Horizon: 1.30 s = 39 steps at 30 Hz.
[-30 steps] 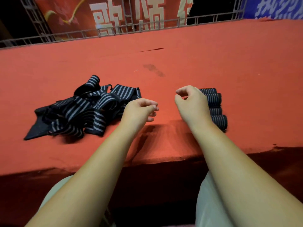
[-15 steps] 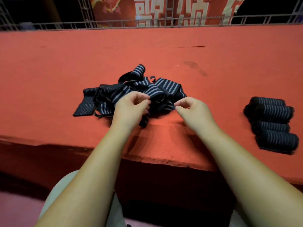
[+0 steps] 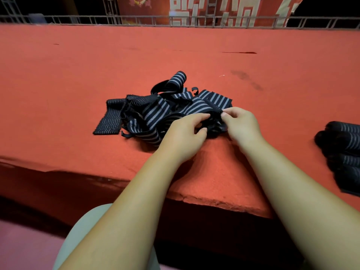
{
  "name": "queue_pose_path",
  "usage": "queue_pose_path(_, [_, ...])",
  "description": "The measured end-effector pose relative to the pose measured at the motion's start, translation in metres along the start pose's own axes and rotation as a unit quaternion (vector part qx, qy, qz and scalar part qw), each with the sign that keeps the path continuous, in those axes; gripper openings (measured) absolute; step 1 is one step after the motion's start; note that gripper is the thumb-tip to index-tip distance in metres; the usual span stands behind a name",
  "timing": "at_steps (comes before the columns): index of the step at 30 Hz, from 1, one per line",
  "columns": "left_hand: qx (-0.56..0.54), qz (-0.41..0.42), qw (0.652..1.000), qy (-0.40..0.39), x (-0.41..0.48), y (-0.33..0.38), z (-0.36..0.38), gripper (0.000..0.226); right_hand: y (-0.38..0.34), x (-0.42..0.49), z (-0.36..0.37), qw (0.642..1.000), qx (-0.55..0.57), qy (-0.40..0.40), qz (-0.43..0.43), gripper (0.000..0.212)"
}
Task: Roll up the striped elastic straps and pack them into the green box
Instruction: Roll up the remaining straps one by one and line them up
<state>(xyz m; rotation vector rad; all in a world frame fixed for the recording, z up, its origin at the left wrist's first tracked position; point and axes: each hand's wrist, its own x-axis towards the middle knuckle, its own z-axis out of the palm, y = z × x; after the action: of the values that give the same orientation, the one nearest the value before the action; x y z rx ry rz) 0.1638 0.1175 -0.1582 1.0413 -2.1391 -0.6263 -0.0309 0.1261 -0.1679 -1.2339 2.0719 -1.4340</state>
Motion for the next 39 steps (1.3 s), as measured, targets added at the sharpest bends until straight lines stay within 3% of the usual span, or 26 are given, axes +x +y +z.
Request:
queue_pose_path(6, [0.057,0.029,0.998,-0.009,0.008,-0.003,0.007,0.065,-0.004,-0.008,-0.009,0.999,0.020,0.028,0.008,0.017])
queue_pose_path(11, [-0.001,-0.025,0.999,0.046,0.010,0.008,0.007,0.067,-0.015,-0.014,-0.017,0.996,0.068,0.052,0.000,0.020])
queue_pose_path(17, [-0.083,-0.143,0.983,0.084,0.018,0.006,-0.001,0.083,-0.027,-0.014,-0.051,0.987,0.121,0.104,0.035,0.021])
queue_pose_path(22, [-0.064,-0.161,0.982,0.070,0.020,0.003,0.003,0.073,-0.023,-0.016,-0.085,0.978,0.140,0.148,0.050,0.034])
queue_pose_path(25, [-0.098,-0.165,0.977,0.092,0.018,0.008,0.005,0.059,-0.028,-0.029,-0.105,0.975,0.140,0.165,0.054,0.032])
queue_pose_path(31, [-0.085,-0.115,0.978,0.149,0.003,0.035,0.012,0.015,-0.025,-0.054,-0.134,0.976,0.133,0.158,0.062,0.032])
queue_pose_path(36, [0.045,0.051,0.990,0.123,-0.002,0.056,0.038,0.010,-0.010,-0.071,-0.143,0.982,0.104,0.132,0.087,0.031])
queue_pose_path(39, [0.125,0.067,0.987,0.076,0.000,0.064,0.052,0.016,0.011,-0.079,-0.143,0.982,0.076,0.131,0.114,0.035])
